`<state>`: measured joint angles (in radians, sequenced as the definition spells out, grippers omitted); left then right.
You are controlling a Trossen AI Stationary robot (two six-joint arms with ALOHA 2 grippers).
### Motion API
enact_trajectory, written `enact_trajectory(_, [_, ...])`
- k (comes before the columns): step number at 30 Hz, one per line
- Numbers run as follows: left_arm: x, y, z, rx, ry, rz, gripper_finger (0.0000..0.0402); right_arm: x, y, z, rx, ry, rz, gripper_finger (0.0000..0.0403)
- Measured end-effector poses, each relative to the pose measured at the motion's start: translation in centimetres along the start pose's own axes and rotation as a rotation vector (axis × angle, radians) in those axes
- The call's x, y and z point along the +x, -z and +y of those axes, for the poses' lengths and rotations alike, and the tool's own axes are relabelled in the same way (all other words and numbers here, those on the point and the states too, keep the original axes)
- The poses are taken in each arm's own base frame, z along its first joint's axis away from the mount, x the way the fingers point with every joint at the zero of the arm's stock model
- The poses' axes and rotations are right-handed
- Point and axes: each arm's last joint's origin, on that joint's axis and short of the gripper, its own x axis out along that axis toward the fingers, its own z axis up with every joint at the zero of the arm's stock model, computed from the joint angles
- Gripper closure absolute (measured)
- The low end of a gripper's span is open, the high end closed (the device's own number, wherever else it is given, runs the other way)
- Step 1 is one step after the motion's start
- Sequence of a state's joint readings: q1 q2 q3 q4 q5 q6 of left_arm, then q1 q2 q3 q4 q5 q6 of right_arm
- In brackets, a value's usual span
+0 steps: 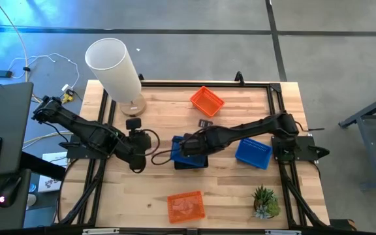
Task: Stack baskets by color
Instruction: Stack the left blue bin on the right blue bin
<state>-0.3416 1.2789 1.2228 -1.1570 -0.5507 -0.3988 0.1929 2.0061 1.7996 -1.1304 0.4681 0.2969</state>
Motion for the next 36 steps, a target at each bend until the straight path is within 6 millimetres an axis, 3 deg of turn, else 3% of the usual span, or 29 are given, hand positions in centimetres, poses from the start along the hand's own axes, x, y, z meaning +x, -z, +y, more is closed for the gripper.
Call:
enact_trajectory(8, [-0.3, 0.2, -0.5, -0.048, 0.007, -0.011, 0.0269, -2.1, 0.4, -0.8, 0.027, 0.027, -0.037, 0.0403])
enact_trajectory(18, [-1.3, 1.4, -1.5, -0.031, 0.013, 0.016, 0.0269, -3.4, 0.9, -1.7, 0.036, 0.068, -0.045, 0.0403])
enact_trajectory(29, [-4.6, 3.3, 0.3, -0.14, 0.072, -0.073, 0.0269, -5.1, 1.4, -2.8, 0.03, 0.06, -0.061, 0.0403])
enact_trajectory(36, [-5.6, 3.8, 1.0, -0.151, 0.084, -0.123, 0.0269, -7.1, 2.9, -4.3, 0.081, 0.108, -0.017, 0.0403])
